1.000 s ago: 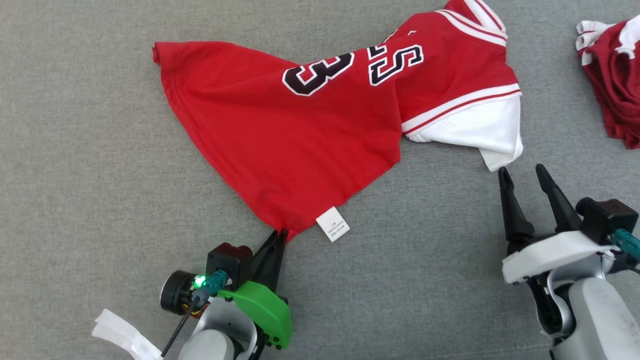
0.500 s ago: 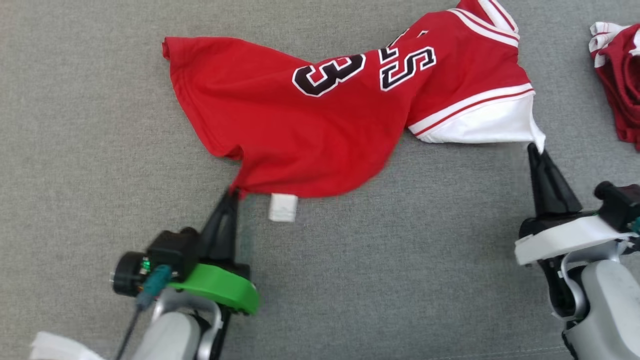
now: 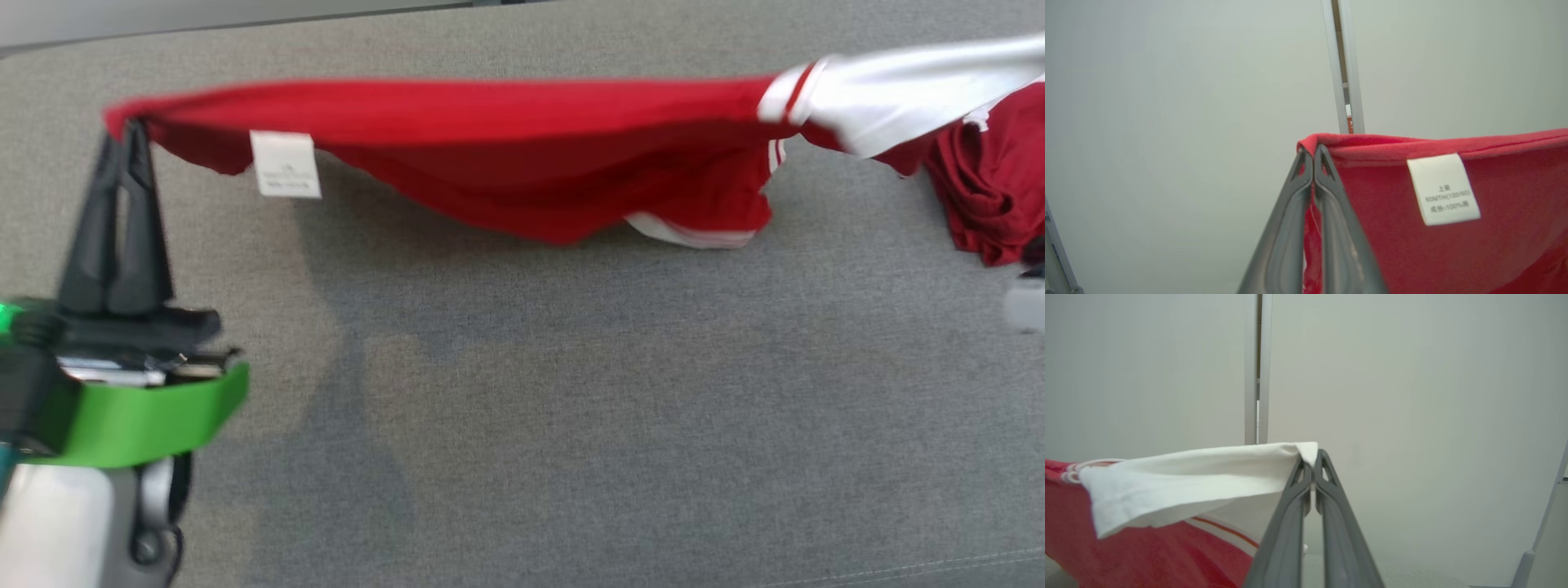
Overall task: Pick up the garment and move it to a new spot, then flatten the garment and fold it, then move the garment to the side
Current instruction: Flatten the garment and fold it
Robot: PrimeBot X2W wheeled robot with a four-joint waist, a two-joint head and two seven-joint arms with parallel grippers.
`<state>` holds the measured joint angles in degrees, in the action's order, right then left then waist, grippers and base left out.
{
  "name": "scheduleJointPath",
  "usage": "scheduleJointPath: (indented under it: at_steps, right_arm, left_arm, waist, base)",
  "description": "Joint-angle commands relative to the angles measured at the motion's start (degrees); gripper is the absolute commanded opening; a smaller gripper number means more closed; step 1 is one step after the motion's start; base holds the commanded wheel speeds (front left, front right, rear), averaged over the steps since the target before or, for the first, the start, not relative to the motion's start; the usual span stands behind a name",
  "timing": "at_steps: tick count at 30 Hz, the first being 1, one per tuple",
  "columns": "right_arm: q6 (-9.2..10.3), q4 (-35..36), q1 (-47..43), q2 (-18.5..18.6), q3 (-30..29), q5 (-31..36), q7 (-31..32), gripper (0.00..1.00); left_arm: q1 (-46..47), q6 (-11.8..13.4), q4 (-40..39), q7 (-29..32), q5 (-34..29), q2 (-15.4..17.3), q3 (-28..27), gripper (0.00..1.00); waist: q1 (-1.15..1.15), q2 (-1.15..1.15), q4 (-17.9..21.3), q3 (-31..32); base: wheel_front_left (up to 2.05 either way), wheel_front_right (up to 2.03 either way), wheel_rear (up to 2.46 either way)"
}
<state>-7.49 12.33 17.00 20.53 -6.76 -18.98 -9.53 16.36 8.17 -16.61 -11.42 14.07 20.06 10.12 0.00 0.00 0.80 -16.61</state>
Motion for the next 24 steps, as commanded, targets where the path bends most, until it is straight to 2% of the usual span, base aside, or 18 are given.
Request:
scheduleJointPath:
  at_steps: [1, 7, 12, 17, 23, 24]
  right_arm:
    - [0.0, 2.0, 1.5, 0.8, -1.5, 0.6, 1.0, 0.0]
    - [0.04, 8.7, 8.0, 5.3, -5.7, -0.1, 5.8, 0.0]
    - [0.04, 10.2, 12.5, 7.6, -6.4, -2.8, 8.4, 0.0]
    - [0.04, 7.8, 15.8, 9.5, -5.0, -5.1, 9.7, 0.0]
    - [0.04, 0.7, 22.9, 11.1, -0.9, -8.0, 9.5, 0.0]
    - [0.04, -1.0, 25.0, 11.2, 0.1, -8.6, 9.7, 0.0]
  left_arm:
    - [2.4, 0.1, -1.6, 0.6, -0.4, 1.3, -1.0, 0.0]
    - [11.3, -1.0, -6.9, 4.6, -0.4, 4.6, -3.5, 0.0]
    - [16.8, -1.9, -8.6, 8.6, 0.9, 5.6, -3.4, 0.0]
    - [21.1, -2.8, -5.4, 11.4, 1.6, 5.9, -2.6, 0.0]
    - [28.3, -4.3, 3.9, 12.2, 3.3, 3.7, -0.4, 0.0]
    - [30.2, -4.8, 6.4, 12.2, 4.6, 2.4, 0.1, 0.0]
  waist:
    - [0.0, 0.0, 0.1, 2.2]
    - [0.0, 0.0, -0.2, 4.5]
    - [0.0, 0.0, -0.2, 5.5]
    - [0.0, 0.0, -0.1, 4.4]
    - [0.0, 0.0, -0.1, -0.3]
    - [0.0, 0.0, -0.1, -1.3]
  base:
    - [0.0, 0.0, 0.0]
    - [0.0, 0.0, 0.0]
    - [0.0, 0.0, 0.0]
    - [0.0, 0.0, 0.0]
    - [0.0, 0.0, 0.0]
    - [0.0, 0.0, 0.0]
